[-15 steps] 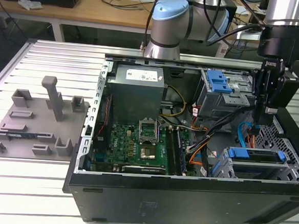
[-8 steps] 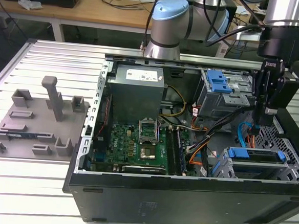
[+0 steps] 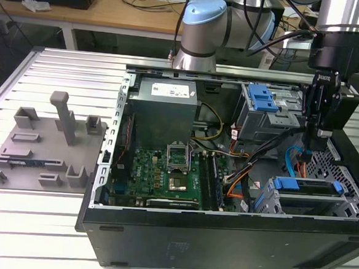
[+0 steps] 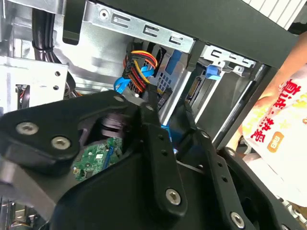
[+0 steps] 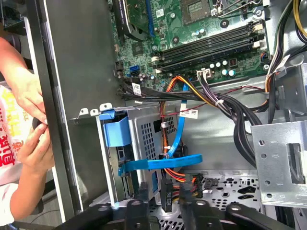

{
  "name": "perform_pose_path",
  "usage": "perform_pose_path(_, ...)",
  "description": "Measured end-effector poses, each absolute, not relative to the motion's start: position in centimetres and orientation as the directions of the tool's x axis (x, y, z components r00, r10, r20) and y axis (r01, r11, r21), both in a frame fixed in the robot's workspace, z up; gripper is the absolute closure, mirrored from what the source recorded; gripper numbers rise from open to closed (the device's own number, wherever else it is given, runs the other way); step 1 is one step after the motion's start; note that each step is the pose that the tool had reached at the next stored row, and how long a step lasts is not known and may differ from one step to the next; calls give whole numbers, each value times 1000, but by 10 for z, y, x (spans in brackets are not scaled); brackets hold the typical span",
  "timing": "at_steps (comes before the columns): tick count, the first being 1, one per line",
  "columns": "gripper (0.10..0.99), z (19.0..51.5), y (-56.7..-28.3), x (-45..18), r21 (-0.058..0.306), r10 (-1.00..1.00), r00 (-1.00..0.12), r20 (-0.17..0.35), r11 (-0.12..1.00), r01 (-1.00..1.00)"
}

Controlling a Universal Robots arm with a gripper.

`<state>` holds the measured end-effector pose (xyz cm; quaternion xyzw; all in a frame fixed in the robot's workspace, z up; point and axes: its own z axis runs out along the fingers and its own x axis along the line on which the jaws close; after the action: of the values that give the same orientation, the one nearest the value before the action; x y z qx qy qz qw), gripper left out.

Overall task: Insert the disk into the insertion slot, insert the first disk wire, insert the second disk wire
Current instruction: 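Insert the first disk wire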

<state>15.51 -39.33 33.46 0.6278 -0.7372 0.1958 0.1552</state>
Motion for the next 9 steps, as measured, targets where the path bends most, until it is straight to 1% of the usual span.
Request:
perform_pose_path(1,831,335,-393,155,-94,-865,-164,475,135,-986)
perform_pose_path(2,890,334,-393,155,-94,-865,-163,475,135,-986)
perform_pose_path(3,918,334,-393,155,-94,-865,-163,475,135,-986)
perform_pose_path(9,918,334,-395,155,-93,-867,-163,471,135,-986)
